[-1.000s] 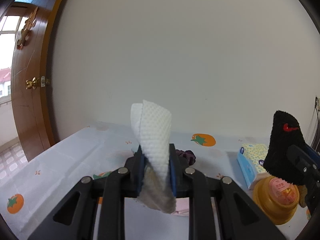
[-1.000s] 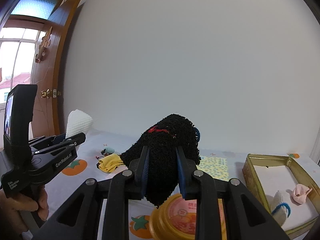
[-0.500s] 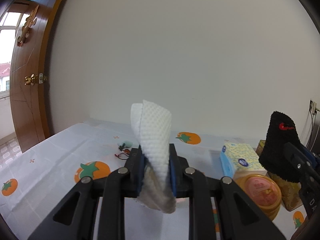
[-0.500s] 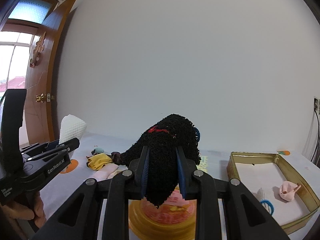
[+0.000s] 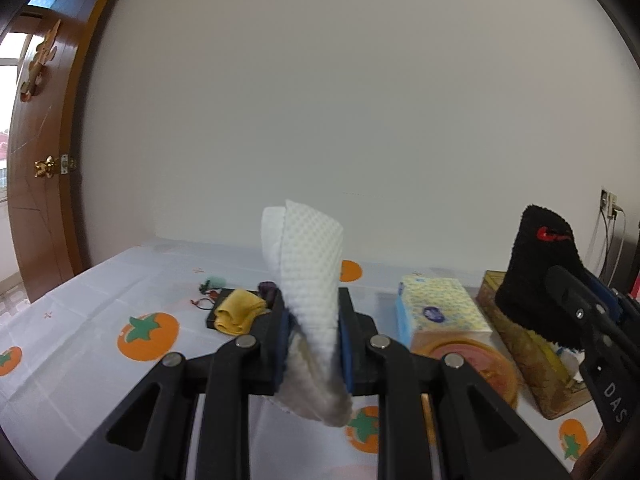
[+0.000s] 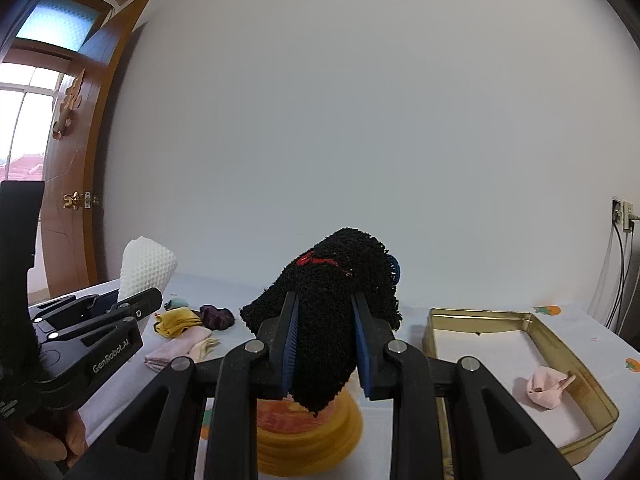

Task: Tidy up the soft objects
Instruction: 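Carry the towel and black sock over the gold tray and release both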

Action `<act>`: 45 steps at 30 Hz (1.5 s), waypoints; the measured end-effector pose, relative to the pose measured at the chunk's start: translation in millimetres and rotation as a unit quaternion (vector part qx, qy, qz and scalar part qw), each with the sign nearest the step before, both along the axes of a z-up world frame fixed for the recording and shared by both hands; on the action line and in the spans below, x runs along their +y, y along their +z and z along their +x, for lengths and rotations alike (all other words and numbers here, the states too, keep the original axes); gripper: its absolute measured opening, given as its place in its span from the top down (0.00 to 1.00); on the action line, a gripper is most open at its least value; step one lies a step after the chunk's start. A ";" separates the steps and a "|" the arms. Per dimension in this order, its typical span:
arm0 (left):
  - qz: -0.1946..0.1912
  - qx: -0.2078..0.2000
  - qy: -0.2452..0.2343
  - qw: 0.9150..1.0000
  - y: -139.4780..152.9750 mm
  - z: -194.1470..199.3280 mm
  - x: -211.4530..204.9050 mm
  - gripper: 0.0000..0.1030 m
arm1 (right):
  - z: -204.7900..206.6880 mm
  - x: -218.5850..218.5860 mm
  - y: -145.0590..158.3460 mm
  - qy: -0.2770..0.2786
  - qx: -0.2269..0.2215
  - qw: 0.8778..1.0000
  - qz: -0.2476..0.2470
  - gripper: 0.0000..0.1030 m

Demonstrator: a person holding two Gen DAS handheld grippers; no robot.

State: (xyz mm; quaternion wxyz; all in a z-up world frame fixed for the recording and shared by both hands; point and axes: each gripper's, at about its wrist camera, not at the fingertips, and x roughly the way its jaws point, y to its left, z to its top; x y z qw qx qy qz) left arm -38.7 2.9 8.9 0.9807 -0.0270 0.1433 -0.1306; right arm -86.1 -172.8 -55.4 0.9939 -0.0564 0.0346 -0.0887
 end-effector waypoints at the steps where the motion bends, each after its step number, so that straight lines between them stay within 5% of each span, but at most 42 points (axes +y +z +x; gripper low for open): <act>1: 0.000 0.000 -0.002 1.000 0.0 -0.9 -2.0 0.81 | 0.0 -0.9 0.8 -0.002 -0.001 1.000 0.000 0.74; 27: 0.014 -0.011 -0.148 0.989 0.6 -38.9 -146.3 0.81 | -36.4 -138.5 3.8 -0.155 -0.010 0.988 0.012 0.74; 45: 0.030 0.037 -0.213 0.976 -2.2 -34.7 -260.7 0.81 | -32.2 -220.3 4.1 -0.186 0.062 0.979 0.054 0.74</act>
